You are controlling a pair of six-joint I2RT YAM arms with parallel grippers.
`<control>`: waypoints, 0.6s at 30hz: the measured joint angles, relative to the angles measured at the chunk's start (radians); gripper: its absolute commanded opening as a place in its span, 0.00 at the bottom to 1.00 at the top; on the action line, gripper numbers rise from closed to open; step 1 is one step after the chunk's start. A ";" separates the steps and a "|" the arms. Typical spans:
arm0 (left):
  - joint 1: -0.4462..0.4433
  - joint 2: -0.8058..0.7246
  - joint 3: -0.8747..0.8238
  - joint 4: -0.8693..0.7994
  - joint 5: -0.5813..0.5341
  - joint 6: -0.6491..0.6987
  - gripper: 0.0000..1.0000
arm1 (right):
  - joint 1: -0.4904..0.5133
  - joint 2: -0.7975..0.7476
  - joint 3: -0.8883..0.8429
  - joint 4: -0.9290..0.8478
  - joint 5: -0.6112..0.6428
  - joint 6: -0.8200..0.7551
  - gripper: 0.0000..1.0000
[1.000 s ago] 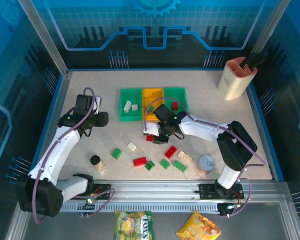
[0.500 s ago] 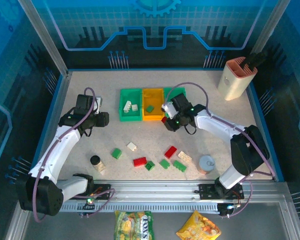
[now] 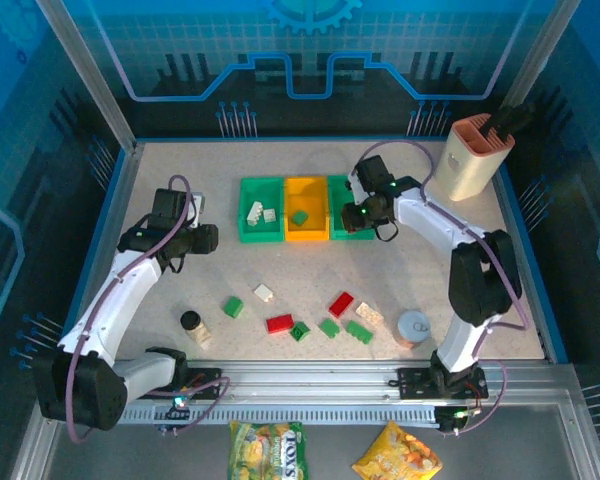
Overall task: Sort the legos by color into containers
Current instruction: Place the lego in the container.
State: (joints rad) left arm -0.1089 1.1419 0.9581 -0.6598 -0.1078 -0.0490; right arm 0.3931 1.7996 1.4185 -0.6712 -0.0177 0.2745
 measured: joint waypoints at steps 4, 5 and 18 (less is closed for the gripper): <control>0.002 0.001 0.000 0.000 0.000 0.000 0.53 | -0.009 0.085 0.097 -0.017 0.015 0.035 0.25; 0.002 0.002 0.000 0.000 0.000 0.000 0.53 | -0.011 0.106 0.119 -0.021 0.018 0.042 0.25; 0.002 0.003 0.000 0.000 0.000 0.000 0.53 | -0.036 0.302 0.335 -0.050 0.015 0.090 0.28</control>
State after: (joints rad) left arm -0.1066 1.1446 0.9581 -0.6598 -0.1078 -0.0494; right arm 0.3569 2.1017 1.7535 -0.7212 -0.0029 0.3641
